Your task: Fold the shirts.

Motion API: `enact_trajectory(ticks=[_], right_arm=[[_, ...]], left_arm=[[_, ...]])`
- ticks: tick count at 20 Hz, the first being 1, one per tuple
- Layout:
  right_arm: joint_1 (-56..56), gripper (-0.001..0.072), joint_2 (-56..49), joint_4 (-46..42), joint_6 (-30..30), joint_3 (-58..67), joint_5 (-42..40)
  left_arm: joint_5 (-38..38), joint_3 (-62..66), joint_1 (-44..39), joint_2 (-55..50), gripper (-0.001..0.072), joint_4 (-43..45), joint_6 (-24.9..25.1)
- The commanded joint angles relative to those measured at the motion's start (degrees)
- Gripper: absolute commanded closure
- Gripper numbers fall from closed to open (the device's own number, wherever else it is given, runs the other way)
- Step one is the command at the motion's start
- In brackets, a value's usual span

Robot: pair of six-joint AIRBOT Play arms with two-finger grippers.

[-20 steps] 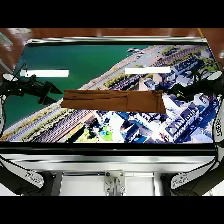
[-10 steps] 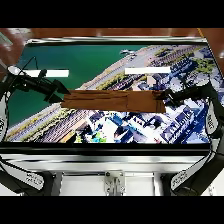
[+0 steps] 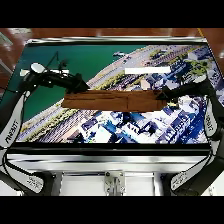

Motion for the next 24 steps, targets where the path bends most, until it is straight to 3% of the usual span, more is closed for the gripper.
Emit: enact_trajectory(ticks=[1,5,9,13,17,20,24], right_arm=[[-1.22,0.0634,7.87,-0.46,0.37,0.07,5.11],[-1.05,0.0633,18.45,-2.75,3.28,0.07,11.23],[-1.01,0.0634,27.87,-2.69,7.37,0.07,16.33],[-0.81,0.0633,35.39,-2.71,11.02,0.07,17.64],[-0.79,0.0633,39.52,-2.64,14.16,0.04,21.03],[-0.79,0.0633,40.35,-2.58,16.46,0.07,21.57],[1.31,0.0633,40.26,-4.7,18.45,0.04,19.32]], left_arm=[[12.74,0.02,-8.57,-1.29,0.0655,-0.83,2.99],[20.96,0.04,-18.25,-6.03,0.0672,-1.97,3.21],[24.68,0.2,-24.7,-10.8,0.0672,-11.19,3.48],[26.23,0.39,-30.47,-13.62,0.0672,-13.99,3.52],[33.77,0.79,-35.76,-15.8,0.0673,-25.03,3.63],[29.2,3.72,-37.33,-18.4,0.0673,-31.76,8.09],[24.94,4.07,-31.78,-18.27,0.0675,-31.43,13.03]])
